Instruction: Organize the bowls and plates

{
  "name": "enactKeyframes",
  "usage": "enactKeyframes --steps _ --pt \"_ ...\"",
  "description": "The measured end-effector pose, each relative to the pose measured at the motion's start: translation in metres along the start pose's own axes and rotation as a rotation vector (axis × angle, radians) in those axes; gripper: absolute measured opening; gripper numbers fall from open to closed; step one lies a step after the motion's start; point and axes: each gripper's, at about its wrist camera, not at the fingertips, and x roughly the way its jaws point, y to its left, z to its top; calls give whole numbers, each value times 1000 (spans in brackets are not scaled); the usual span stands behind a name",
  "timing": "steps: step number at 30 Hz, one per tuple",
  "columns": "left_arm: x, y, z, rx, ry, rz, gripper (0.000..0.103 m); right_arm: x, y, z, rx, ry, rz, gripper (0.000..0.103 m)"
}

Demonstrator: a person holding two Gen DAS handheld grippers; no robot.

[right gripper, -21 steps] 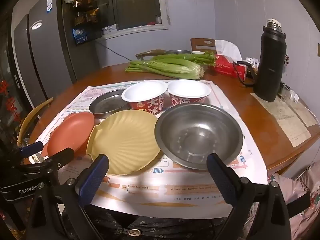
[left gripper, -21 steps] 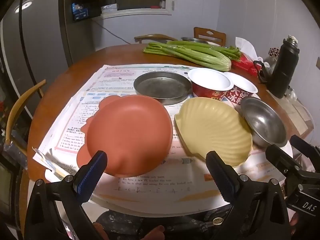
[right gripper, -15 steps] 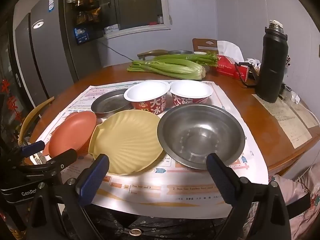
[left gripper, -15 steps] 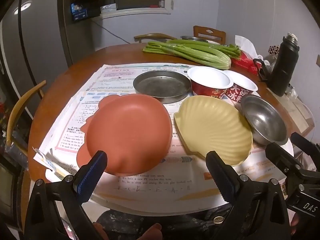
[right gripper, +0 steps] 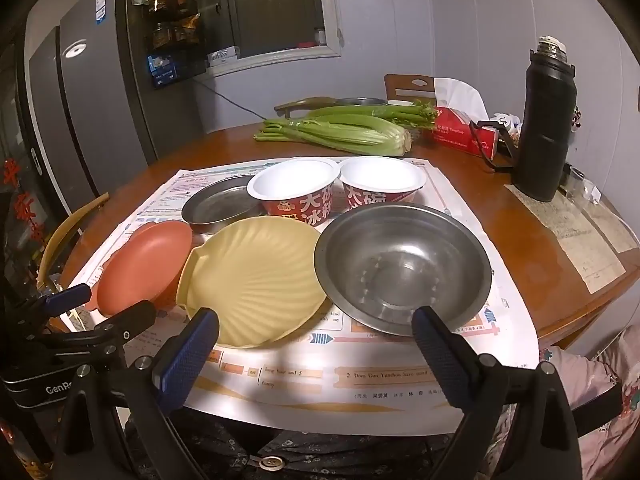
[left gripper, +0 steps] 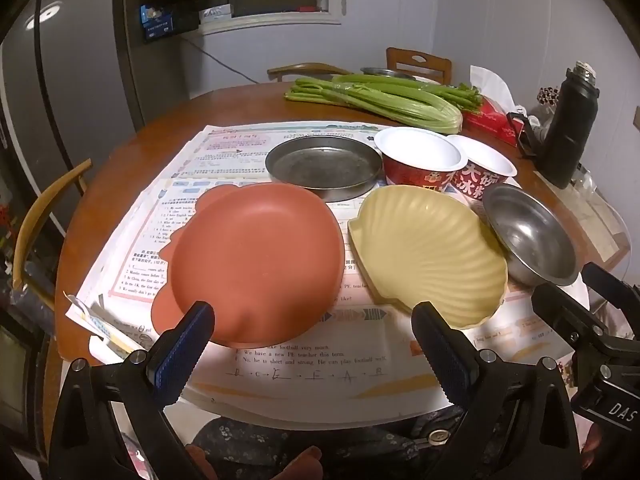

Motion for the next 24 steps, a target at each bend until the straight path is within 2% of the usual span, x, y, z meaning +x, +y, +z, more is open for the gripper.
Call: enactKeyframes --steps 24 --pt "0 -2 -1 1 3 1 99 2 1 -3 2 6 -3 97"
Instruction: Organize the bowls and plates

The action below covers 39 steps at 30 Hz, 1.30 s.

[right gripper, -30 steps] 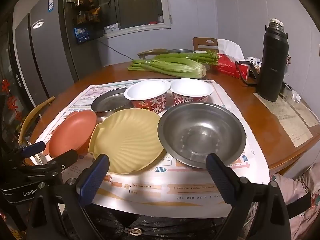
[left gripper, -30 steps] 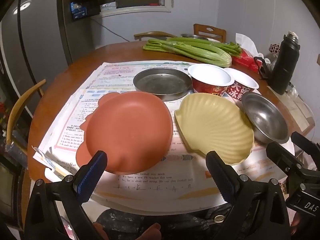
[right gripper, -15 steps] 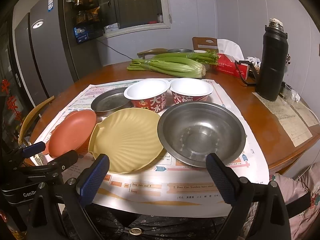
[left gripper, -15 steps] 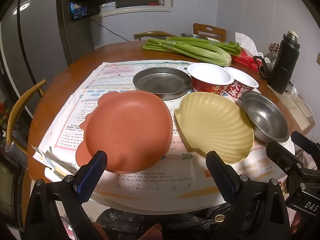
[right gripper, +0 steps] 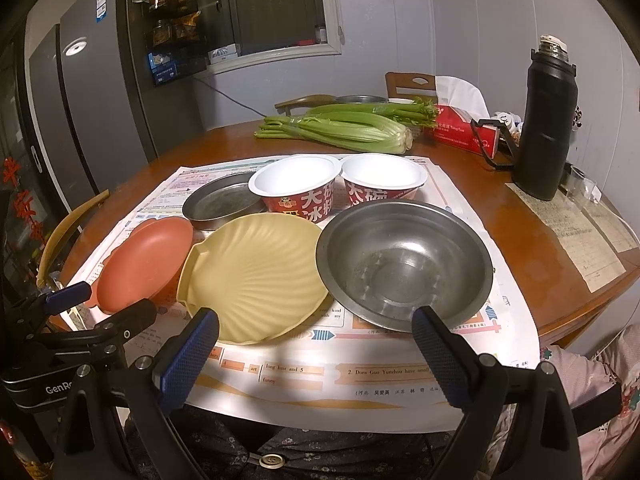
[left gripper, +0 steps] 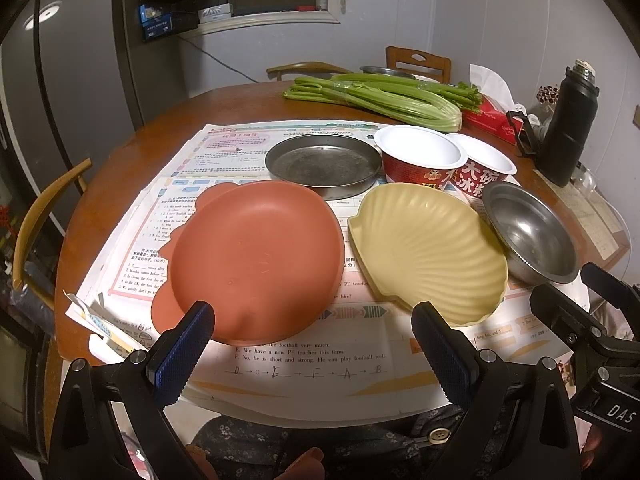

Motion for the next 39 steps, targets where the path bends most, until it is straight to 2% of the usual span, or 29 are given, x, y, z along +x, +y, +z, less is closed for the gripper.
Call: enactKeyframes --steps 39 --pt "-4 6 0 -18 -9 -10 99 -1 10 0 -30 -2 5 97"
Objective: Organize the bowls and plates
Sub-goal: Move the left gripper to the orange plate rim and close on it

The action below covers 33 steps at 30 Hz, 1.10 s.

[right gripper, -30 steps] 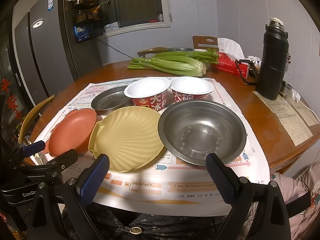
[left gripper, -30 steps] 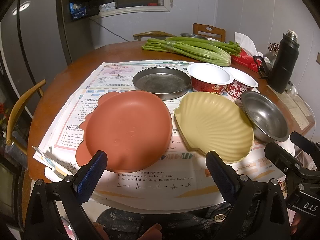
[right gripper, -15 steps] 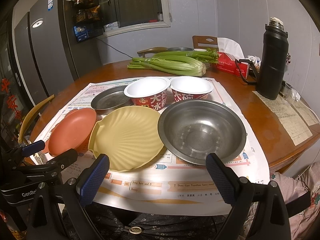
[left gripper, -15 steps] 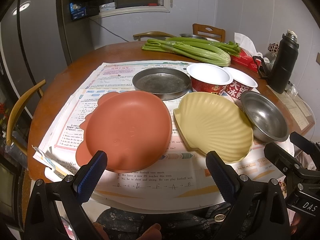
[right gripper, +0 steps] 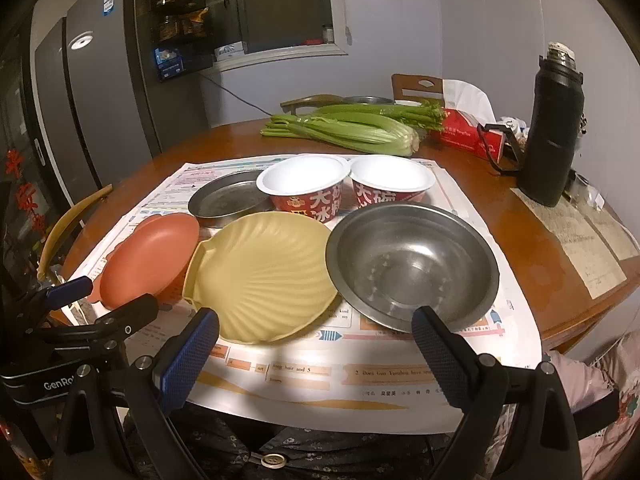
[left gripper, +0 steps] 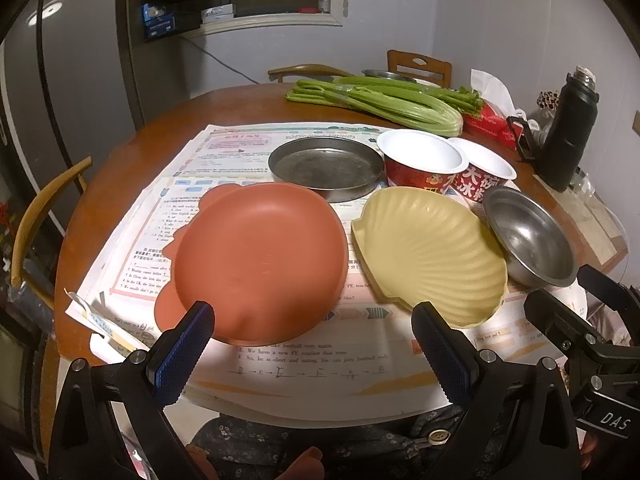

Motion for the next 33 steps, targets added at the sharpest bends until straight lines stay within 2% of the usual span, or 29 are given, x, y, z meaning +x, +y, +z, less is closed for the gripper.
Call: enactKeyframes --steps 13,20,23,28,33 --pt "-13 61 9 -148 -46 31 99 -3 34 24 -123 -43 85 95" --pt "-9 94 11 -205 -29 61 99 12 64 37 -208 -2 165 95" --pt "-3 108 9 -242 -3 53 99 23 78 45 -226 33 235 93" --pt "8 119 8 -264 37 47 99 44 101 51 -311 47 251 88" --pt "21 128 12 -291 54 50 99 78 115 60 -383 92 214 83"
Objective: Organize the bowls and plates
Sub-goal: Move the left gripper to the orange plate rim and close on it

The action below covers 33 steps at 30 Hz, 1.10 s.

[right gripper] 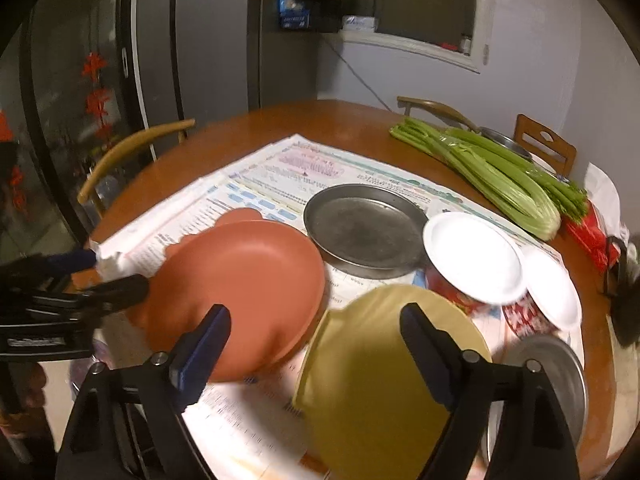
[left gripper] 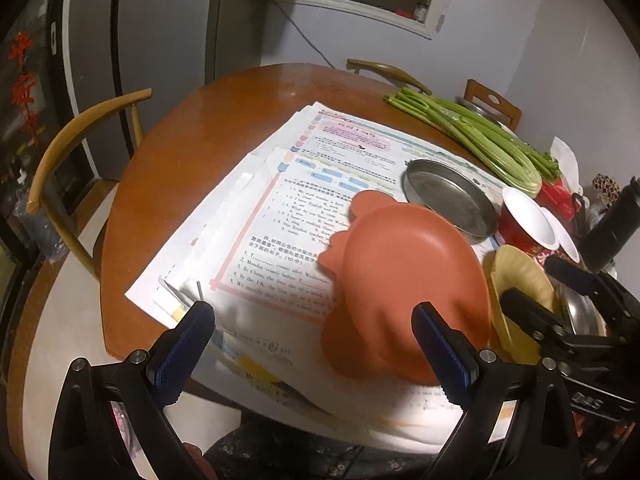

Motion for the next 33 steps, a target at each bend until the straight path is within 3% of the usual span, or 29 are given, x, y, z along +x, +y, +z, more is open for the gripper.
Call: enactKeyframes --steps 2,6,8,12,15,18,21,23,25,30,33 --pt "5 1 2 -14 13 -13 99 17 0 5 -12 42 -1 73" --pt "13 -2 5 -19 29 -36 98 37 -1 11 -14 67 24 72" --pt "15 -7 6 -9 35 -40 97 43 -2 13 -12 80 42 66" --pt "15 -14 11 12 29 -40 88 52 -1 16 -17 88 62 65" --pt "13 -19 20 29 21 -39 76 57 0 17 -29 93 66 63" --pt "8 -24 28 47 -11 -43 75 61 0 15 -31 102 69 62" --pt "16 -21 27 42 17 -26 74 65 2 16 -39 102 73 62" --pt "23 -21 23 40 45 -29 69 66 3 16 -45 104 75 62" --pt "28 -21 20 36 71 -38 54 67 4 15 -54 107 76 62" --pt "41 -22 13 41 116 -53 33 66 8 13 -61 111 97 62" --pt "46 -22 10 36 124 -56 31 66 11 12 -63 116 119 62"
